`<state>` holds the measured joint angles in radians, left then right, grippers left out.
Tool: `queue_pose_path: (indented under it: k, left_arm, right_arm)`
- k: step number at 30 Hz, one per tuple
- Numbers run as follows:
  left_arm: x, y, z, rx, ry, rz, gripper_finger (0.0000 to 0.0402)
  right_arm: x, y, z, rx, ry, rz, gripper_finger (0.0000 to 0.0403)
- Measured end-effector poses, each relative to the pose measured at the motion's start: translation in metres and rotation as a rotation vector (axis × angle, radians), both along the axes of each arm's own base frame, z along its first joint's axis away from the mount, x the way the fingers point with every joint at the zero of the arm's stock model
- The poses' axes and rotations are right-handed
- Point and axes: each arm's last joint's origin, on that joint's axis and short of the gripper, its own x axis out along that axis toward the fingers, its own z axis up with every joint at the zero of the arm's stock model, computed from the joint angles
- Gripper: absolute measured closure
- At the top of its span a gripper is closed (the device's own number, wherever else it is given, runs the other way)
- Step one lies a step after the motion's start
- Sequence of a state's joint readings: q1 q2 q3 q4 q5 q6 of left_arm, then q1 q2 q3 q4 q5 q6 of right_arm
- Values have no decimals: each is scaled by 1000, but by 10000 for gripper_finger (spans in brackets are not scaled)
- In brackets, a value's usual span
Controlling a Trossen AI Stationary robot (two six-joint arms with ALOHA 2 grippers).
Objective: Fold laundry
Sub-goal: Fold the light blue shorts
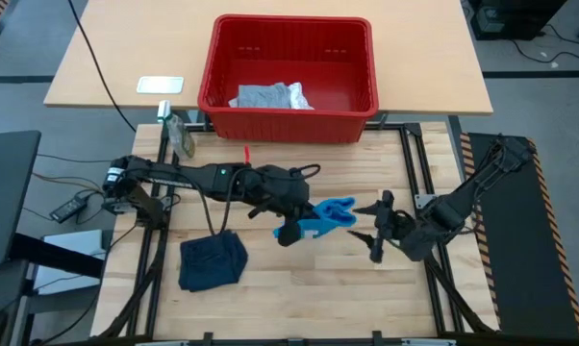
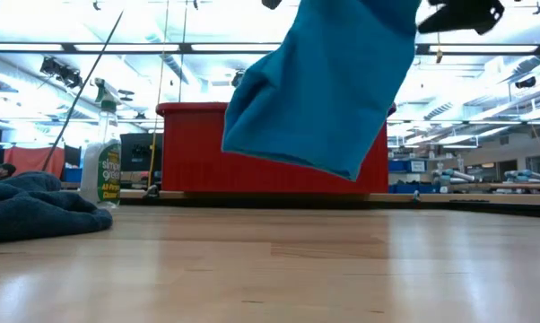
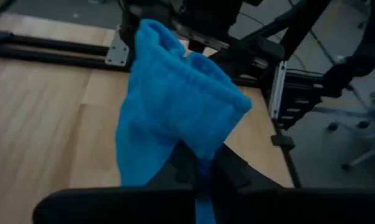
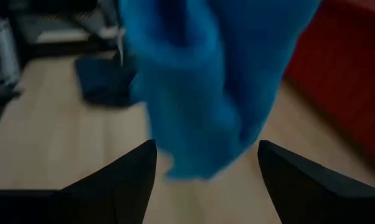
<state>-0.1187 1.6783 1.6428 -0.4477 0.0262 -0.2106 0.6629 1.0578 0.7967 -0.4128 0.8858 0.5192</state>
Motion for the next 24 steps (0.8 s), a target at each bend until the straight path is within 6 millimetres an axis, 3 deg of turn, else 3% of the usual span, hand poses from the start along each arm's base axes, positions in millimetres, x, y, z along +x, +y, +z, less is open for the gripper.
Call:
queue_pose_path:
  k: [8,17,21,24]
  left_arm:
    - [0,1,3,-68,-12,-74,385]
    - [-7,11,11,-113,-19,-93,385]
    - [-12,17,11,-117,15,-78,385]
    - [-13,21,12,-122,18,-65,385]
  right_arm:
    - [18,-12,13,-35,-76,24,103]
    - [31,-20,29,13,-182,191,99]
    - [28,-25,35,32,-208,204,129]
    - [26,-30,39,45,-221,210,190]
